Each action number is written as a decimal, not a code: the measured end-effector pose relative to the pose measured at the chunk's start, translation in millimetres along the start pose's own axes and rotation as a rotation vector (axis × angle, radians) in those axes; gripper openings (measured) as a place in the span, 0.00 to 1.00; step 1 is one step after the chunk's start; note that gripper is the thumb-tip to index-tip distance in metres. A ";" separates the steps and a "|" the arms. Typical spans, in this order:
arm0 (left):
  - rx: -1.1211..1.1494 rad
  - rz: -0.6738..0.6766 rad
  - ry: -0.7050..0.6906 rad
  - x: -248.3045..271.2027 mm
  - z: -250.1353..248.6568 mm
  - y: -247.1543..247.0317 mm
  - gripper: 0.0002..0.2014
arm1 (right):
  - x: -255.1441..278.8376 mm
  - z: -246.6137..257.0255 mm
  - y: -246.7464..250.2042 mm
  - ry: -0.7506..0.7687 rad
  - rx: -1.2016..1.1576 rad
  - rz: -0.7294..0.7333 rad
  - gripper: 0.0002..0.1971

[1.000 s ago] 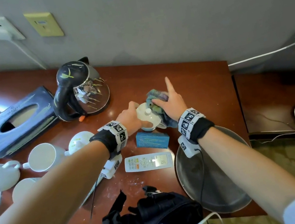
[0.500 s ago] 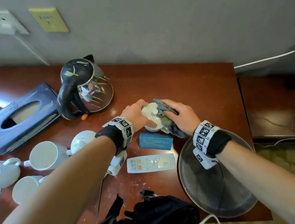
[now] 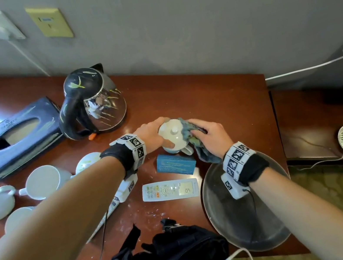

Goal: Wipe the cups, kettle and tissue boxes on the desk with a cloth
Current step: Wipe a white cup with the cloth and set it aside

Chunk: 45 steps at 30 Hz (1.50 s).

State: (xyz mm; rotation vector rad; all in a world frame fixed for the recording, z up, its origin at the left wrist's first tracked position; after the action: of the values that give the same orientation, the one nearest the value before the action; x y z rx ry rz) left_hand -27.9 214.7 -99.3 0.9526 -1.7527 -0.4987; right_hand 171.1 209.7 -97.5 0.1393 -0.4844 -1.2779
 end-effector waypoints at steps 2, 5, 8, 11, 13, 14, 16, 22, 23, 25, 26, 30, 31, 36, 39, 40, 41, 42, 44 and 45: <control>-0.018 0.041 -0.021 1.6 -1.6 -0.3 0.43 | 6.6 -6.1 8.0 -0.009 0.043 -0.001 0.18; 0.006 0.021 0.013 4.5 -2.7 -1.0 0.45 | 6.7 -5.9 16.2 -0.026 0.030 -0.060 0.18; 0.008 -0.026 0.046 6.3 -3.1 -3.9 0.42 | 2.4 7.8 9.1 0.021 -0.011 -0.061 0.19; 0.012 -0.056 0.057 5.9 -1.0 -5.0 0.37 | -7.4 15.7 -10.3 0.055 0.008 0.004 0.19; 0.041 -0.082 0.055 5.5 1.3 -5.0 0.36 | -19.4 15.8 -17.6 0.028 0.004 0.016 0.18; 0.057 -0.094 0.054 5.5 2.4 -5.2 0.35 | -26.8 16.3 -19.1 0.003 -0.005 0.013 0.17; 0.081 -0.108 0.053 5.9 4.2 -6.7 0.35 | -41.7 18.9 -20.9 -0.038 0.000 0.020 0.17; 0.032 -0.102 0.069 5.1 7.5 -6.9 0.36 | -28.8 13.5 -11.0 -0.038 0.027 0.036 0.17; 0.037 -0.084 0.063 4.8 7.7 -6.6 0.37 | -18.5 9.3 -5.3 -0.027 0.020 0.027 0.17; 0.074 -0.033 0.041 5.8 6.4 -6.6 0.39 | -0.7 0.1 5.0 -0.032 0.017 0.022 0.16; 0.082 -0.004 0.028 6.9 5.2 -6.5 0.41 | 3.8 -5.3 9.7 -0.038 0.021 0.012 0.16; 0.097 0.042 0.038 9.0 2.1 -5.1 0.40 | -4.1 -20.9 21.1 -0.076 0.009 -0.071 0.16; 0.116 0.031 0.058 8.8 1.9 -5.3 0.39 | -7.4 -20.5 20.1 -0.074 0.008 -0.082 0.17; 0.107 -0.058 0.109 13.0 -1.5 -13.9 0.40 | -23.3 3.4 -2.1 -0.033 -0.026 -0.053 0.18; 0.064 -0.120 0.107 11.8 -0.9 -11.2 0.35 | -24.4 14.9 -12.3 -0.024 -0.007 -0.021 0.17; 0.049 -0.131 0.109 11.4 -0.3 -9.3 0.34 | -19.5 17.3 -11.8 -0.007 0.021 -0.011 0.17; 0.036 -0.138 0.110 11.3 -0.1 -7.3 0.35 | -13.1 17.8 -10.1 0.021 0.060 0.004 0.17; 0.030 -0.145 0.109 11.0 0.5 -5.7 0.35 | -5.0 19.2 -7.8 0.059 0.118 0.024 0.17; 0.034 -0.160 0.102 10.3 1.7 -3.3 0.35 | 8.7 20.5 -3.6 0.119 0.223 0.067 0.18; 0.036 -0.159 0.100 10.8 1.6 -3.0 0.35 | 9.1 18.6 -2.3 0.122 0.240 0.077 0.18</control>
State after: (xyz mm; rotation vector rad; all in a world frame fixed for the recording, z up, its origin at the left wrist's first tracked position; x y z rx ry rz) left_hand -29.9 204.2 -95.7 1.1297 -1.6092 -0.5136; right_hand 163.1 203.6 -79.3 0.3943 -0.5318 -1.1261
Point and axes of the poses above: each hand's wrist, its own x-axis away from the middle knuckle, its own y-axis out of the back of the hand, z = x × y, the point moved 5 cm from there along -x, towards the middle knuckle, and after that the axes turned 14 degrees about -x, right-handed, at the moved point
